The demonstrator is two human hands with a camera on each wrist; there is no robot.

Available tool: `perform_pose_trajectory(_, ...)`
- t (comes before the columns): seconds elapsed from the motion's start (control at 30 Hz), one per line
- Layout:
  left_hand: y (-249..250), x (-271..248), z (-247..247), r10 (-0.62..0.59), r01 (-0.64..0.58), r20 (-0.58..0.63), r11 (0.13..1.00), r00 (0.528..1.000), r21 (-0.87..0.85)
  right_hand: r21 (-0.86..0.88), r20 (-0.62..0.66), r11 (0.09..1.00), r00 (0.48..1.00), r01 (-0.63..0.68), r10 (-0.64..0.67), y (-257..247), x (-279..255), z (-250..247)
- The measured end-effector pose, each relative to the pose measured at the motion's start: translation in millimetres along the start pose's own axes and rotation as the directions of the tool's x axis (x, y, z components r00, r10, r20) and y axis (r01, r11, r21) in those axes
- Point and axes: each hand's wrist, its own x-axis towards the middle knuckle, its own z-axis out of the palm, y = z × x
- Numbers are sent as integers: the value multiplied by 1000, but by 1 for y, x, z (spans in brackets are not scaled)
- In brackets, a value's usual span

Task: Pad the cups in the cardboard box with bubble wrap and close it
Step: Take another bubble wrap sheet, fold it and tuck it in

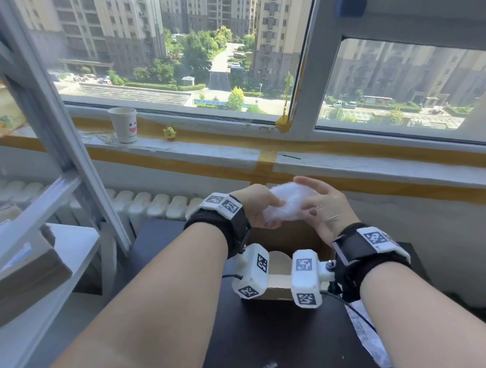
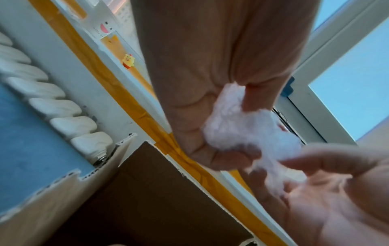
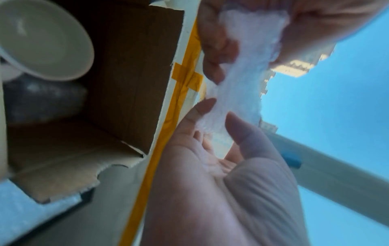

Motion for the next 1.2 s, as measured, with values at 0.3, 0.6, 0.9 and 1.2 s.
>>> perform_pose_trajectory(0.3,8,23,9,229,-174,-159,937,960,303,305,150,917,964,-257,220,2,14,-11)
perform_pose_trajectory(0.6,-14,36,1,269,-146,-90,741,959,656,-248,45,949,976,-197,214,6,28,-11)
perform_pose_trajectory(0.9,-36,26,-35,350,-14,-182,489,919,872,-546,-99,640,801,-540,591,31,44,-19)
perform_pose_trajectory(1.2,-59,27,-41,170,3,-158,669,973,743,-749,-171,473,825,-463,538,46,47,22)
